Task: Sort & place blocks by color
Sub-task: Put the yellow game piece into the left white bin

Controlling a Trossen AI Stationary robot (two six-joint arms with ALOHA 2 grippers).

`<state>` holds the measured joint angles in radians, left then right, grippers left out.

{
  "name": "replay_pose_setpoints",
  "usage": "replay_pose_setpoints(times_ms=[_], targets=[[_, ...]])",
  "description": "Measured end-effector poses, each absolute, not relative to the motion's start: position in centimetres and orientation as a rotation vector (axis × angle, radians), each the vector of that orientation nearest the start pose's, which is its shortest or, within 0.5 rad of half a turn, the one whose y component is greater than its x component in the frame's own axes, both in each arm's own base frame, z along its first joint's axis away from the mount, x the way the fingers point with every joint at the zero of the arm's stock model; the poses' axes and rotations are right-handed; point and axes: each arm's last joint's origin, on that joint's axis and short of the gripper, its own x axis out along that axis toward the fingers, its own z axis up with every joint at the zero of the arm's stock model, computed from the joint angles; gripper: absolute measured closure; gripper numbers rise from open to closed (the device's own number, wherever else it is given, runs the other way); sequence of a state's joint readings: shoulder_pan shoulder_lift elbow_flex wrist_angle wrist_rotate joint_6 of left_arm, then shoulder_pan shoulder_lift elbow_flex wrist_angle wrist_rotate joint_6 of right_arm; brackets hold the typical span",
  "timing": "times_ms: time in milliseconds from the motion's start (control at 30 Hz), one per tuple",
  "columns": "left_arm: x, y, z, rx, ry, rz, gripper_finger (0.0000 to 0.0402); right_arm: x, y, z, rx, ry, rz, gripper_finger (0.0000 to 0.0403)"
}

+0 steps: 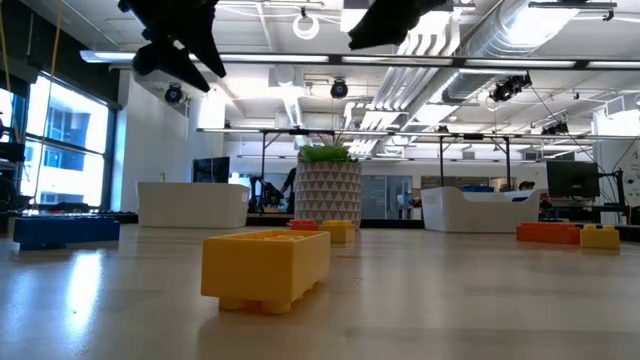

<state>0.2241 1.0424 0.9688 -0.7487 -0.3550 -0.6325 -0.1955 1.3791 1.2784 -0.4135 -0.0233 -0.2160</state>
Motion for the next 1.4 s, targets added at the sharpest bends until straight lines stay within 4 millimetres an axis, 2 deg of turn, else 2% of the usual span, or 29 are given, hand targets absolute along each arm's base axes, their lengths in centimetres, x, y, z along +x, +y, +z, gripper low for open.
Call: replay_pose_setpoints(times_ms=[133,333,567,733,967,1400], targets=[[19.2,5.1,30.1,-0.626,0.665,0.741,0.0190,30.9,-5.8,33.6,-0.283,0.674,0.054,0.0181],[19.0,4.9,29.8,-0.678,0.710,0.714,0.0190,33.2,-5.4,30.6,-0.465,0.770,0.201,0.0181],[19.0,4.9,29.9,-0.681,0.704,0.723,0.0190,35.8,-3.2,26.4,-0.727,0.844,0.418,0.0181],[19.0,4.9,29.9,-0.681,0.704,0.723,0.0190,37.2,-1.9,23.2,-0.880,0.938,0.480,0.0181],[19.0,4.9,29.9,-0.680,0.703,0.725,0.0190,38.5,-1.3,19.6,-0.927,1.031,0.516,0.0181],[19.0,4.9,29.9,-0.680,0.703,0.725,0.0190,39.7,-1.8,16.6,-0.902,1.055,0.535,0.0181]])
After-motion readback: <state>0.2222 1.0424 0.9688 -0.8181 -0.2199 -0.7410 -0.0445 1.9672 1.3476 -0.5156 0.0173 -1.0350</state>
